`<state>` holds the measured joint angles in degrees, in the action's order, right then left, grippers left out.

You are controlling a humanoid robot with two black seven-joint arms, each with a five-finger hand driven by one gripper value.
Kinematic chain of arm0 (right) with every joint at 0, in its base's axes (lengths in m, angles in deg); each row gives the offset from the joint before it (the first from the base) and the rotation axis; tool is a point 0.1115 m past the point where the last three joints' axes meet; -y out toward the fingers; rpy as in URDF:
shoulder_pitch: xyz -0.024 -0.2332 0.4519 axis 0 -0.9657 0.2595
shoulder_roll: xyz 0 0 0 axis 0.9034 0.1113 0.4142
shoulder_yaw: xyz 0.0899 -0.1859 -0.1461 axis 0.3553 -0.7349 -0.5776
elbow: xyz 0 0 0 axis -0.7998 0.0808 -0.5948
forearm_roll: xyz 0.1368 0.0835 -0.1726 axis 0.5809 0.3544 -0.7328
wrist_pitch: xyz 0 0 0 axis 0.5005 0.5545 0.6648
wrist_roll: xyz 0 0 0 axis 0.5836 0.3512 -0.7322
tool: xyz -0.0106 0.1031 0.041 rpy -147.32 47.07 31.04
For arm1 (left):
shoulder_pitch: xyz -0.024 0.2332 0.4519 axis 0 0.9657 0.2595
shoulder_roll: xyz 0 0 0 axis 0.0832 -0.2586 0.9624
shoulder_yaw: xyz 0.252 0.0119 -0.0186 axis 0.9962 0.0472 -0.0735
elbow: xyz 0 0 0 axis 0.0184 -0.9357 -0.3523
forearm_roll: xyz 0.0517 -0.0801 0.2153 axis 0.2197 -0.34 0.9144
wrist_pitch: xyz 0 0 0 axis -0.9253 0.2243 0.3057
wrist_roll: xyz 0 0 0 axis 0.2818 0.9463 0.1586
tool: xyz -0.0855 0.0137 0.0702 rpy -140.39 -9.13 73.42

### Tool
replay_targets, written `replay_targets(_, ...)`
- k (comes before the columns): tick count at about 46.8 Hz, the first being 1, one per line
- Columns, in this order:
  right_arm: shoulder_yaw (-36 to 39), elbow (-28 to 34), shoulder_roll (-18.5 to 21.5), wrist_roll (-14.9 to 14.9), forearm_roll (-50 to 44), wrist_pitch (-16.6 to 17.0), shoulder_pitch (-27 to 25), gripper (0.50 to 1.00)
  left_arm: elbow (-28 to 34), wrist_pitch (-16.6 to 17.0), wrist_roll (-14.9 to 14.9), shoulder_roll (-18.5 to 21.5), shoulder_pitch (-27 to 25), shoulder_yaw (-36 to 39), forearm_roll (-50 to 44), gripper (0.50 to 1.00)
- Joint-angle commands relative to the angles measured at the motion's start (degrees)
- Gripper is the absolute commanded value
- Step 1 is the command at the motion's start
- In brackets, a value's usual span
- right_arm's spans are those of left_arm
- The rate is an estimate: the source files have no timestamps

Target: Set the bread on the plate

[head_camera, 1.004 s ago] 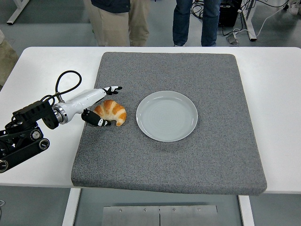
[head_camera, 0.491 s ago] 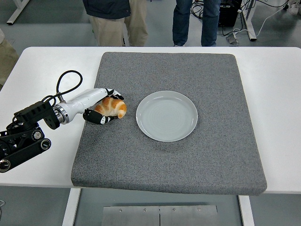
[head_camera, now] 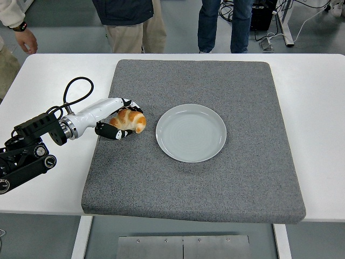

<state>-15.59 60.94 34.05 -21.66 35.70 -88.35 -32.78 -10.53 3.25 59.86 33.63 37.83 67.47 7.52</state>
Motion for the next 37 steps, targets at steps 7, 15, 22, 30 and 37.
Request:
replay_targets(7,0.0,0.0,0.0,0.0,0.0,0.0,0.0,1.0,0.9,-5.0,0.0,4.1,-4.9,-0.2,-3.2,0.5)
replay_targets(15,0.0,0.0,0.0,0.0,0.0,0.0,0.0,1.0,0.9,-8.3,0.0,7.0,-11.0,-0.4,-6.4,0.5)
replay_targets(22,0.0,0.0,0.0,0.0,0.0,0.0,0.0,1.0,0.8,-12.0,-0.2,9.1,-16.0,-0.9,-7.7,0.5)
replay_targets(30,0.0,0.0,0.0,0.0,0.0,0.0,0.0,1.0,0.8,-13.7,-0.6,9.4,-20.3,-0.7,-8.6,0.5)
replay_targets(37,0.0,0.0,0.0,0.0,0.0,0.0,0.0,1.0,0.8,-14.9,-0.5,9.5,-24.1,-0.5,-8.6,0.5)
